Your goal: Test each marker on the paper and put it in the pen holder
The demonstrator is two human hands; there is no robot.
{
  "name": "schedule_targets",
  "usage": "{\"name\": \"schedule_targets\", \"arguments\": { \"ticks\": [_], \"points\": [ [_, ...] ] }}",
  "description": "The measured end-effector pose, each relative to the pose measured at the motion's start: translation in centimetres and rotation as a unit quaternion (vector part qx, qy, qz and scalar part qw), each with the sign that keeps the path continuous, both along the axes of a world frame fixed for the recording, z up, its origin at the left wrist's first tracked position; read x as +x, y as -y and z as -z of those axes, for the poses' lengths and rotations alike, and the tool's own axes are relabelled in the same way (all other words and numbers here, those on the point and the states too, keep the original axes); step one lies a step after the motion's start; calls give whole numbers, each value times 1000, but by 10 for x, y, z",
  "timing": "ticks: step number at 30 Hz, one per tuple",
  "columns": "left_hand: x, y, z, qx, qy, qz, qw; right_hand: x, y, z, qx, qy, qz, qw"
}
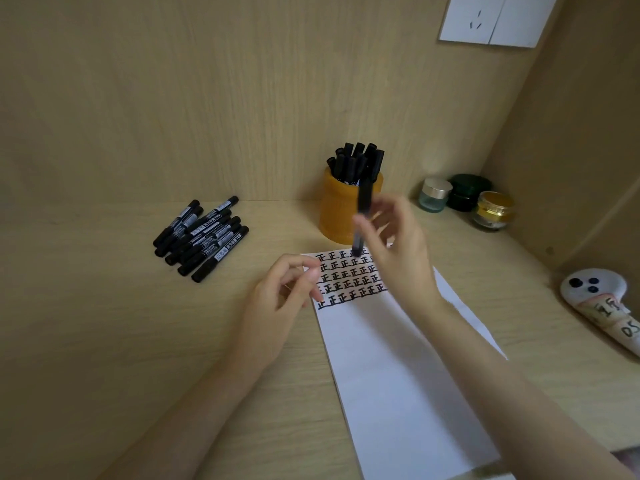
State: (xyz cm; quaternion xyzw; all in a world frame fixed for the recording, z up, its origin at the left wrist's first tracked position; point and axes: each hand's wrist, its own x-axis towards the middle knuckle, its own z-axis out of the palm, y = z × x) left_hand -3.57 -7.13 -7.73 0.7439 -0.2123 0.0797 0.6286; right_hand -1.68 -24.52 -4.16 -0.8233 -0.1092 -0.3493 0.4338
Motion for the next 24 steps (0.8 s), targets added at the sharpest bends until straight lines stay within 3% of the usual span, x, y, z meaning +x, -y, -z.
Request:
{"name": "schedule_targets", "arguments": {
  "ticks": [2, 4, 12, 18, 24],
  "points": [
    [2, -1, 2, 25, 4, -16, 1000, 18, 7, -18, 87, 28, 20, 996],
    [4, -2, 4, 52, 4, -27, 998, 36, 14, -31, 116, 44, 40, 992],
    [7, -2, 9, 96, -13, -32, 995, 86, 27, -54, 72, 78, 78, 991],
    [8, -2, 10, 104, -21, -35, 994, 92, 24, -38, -6, 2, 68, 998],
    [11, -1, 12, 111, -21, -36, 993, 95, 26, -31, -61, 0, 86, 994]
  ]
}}
